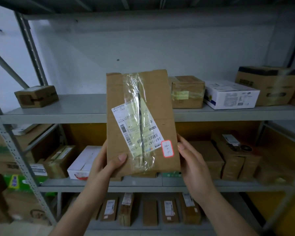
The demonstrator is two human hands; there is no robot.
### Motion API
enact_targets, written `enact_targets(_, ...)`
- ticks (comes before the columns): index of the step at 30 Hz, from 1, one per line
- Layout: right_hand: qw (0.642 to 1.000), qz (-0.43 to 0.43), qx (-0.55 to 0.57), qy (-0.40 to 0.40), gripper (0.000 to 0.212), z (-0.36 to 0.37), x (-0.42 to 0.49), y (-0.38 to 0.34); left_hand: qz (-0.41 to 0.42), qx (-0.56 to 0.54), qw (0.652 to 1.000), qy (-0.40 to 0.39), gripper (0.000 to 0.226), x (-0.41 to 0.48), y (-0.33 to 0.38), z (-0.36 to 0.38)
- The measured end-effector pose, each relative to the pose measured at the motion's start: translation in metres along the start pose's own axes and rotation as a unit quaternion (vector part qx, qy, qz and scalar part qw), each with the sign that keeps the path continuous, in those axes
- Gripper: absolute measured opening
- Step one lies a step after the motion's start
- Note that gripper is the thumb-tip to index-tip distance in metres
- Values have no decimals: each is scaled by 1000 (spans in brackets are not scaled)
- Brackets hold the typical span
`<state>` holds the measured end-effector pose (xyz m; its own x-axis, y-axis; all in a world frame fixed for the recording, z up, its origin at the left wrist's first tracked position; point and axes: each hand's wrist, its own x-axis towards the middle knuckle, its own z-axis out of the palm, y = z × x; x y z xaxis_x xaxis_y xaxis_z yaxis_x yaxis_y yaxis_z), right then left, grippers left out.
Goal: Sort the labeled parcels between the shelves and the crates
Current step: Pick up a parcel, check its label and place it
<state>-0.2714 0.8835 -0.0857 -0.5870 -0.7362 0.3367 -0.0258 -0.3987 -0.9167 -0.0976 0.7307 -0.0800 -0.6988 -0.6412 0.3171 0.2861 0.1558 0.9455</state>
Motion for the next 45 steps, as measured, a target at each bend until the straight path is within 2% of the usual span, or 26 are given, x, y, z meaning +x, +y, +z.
enact_targets(3, 999, 27, -3, 38, 57, -31, -24, 9, -48, -10, 999, -17, 88, -8, -19, 24)
enact_targets(5, 997, 45, -10, 63, 67, -54, -44, 13, -82, -24, 996, -35, 85, -12, -34, 46)
enact_targets(6, 995, 53, -11, 83, 65, -67, -55, 15, -96, -27, 994, -41, 84, -13, -41, 58)
enact_targets(9, 987, 64, -25, 148, 42, -107, -86, 17, -112, -19, 990, -78, 94, -16, -62, 100)
enact_targets(11, 978, 71, -29, 194, 35, -132, -109, 15, -124, -10, 985, -119, 96, -18, -72, 130)
enact_targets(13, 966, 75, -33, 245, 37, -154, -133, 11, -133, -5, 976, -170, 82, -19, -82, 161)
enact_targets(15, 954, 76, -52, 286, 38, -176, -159, 9, -141, 3, 967, -213, 55, -20, -92, 192)
enact_targets(18, 933, 86, -48, 347, 41, -204, -196, 11, -150, 30, 948, -280, 41, -21, -111, 237)
enact_targets(23, 883, 123, -17, 454, 46, -242, -245, 33, -208, 81, 896, -385, 43, -20, -166, 306)
enact_targets(27, 830, 148, 9, 537, 38, -275, -276, 56, -240, 94, 854, -452, 29, -19, -218, 372)
enact_targets(29, 804, 163, 22, 572, 36, -294, -291, 69, -259, 101, 822, -498, 28, -19, -243, 405)
enact_targets(32, 761, 188, 35, 620, 48, -318, -310, 80, -291, 105, 773, -554, 35, -21, -280, 454)
enact_targets(34, 732, 200, 33, 650, 46, -336, -325, 91, -299, 114, 740, -592, 40, -28, -304, 486)
enact_targets(38, 682, 227, 32, 694, 38, -368, -357, 112, -307, 124, 676, -658, 43, -56, -354, 538)
enact_targets(41, 650, 243, 30, 719, 41, -384, -386, 126, -317, 145, 636, -689, 45, -84, -385, 567)
enact_targets(45, 615, 286, 33, 734, 40, -411, -435, 157, -316, 189, 593, -716, 52, -131, -429, 601)
